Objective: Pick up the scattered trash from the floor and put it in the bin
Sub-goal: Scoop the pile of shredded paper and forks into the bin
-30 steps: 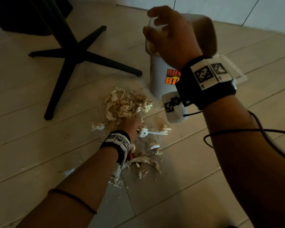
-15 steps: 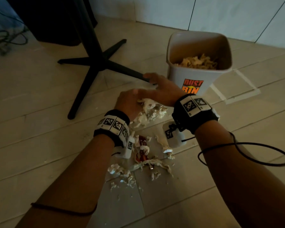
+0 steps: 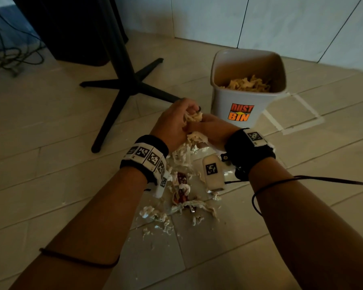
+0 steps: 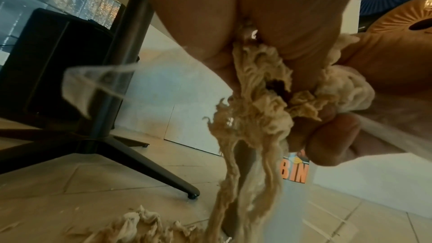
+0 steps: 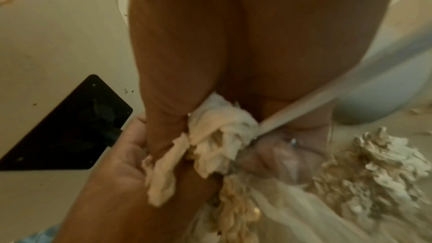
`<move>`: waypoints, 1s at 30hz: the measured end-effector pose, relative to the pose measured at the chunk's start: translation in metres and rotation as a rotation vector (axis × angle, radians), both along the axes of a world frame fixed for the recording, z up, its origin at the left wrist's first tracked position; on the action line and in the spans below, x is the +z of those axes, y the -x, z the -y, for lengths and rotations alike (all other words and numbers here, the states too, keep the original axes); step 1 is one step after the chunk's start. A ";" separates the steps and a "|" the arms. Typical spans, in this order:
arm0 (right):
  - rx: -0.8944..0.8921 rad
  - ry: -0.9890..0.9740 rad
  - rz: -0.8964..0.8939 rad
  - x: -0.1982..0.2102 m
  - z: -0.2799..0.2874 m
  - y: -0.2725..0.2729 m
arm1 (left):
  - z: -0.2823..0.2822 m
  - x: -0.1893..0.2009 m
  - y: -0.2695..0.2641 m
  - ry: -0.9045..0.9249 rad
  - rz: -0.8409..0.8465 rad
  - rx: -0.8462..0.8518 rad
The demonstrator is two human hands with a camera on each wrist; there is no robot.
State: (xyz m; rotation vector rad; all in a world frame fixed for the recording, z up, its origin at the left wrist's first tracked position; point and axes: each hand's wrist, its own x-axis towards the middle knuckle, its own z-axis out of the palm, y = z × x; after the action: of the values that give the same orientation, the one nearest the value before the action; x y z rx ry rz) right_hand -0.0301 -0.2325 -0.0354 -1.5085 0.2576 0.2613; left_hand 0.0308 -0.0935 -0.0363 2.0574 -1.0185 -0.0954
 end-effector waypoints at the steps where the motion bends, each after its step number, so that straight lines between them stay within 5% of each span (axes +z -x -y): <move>1: -0.001 0.030 -0.006 -0.002 -0.001 0.001 | 0.001 -0.001 0.002 0.002 -0.002 -0.009; 8: -0.034 0.454 0.065 0.003 0.003 -0.005 | 0.000 -0.004 0.007 -0.013 0.003 -0.039; 16: -0.140 0.645 0.113 0.045 0.045 -0.022 | -0.015 -0.020 -0.006 0.047 -0.041 0.127; 24: -0.397 0.838 0.152 0.100 0.116 -0.053 | -0.038 -0.089 -0.014 -0.196 -0.217 0.204; 30: -0.645 0.988 0.171 0.103 0.147 -0.055 | -0.044 -0.115 -0.014 -0.307 -0.278 0.249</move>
State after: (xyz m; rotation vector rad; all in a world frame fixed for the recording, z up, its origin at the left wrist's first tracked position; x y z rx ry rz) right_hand 0.0244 -0.3791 0.0673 -2.2864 0.7892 -0.5995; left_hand 0.0444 -0.0492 -0.1516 2.3500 -0.5994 -0.4180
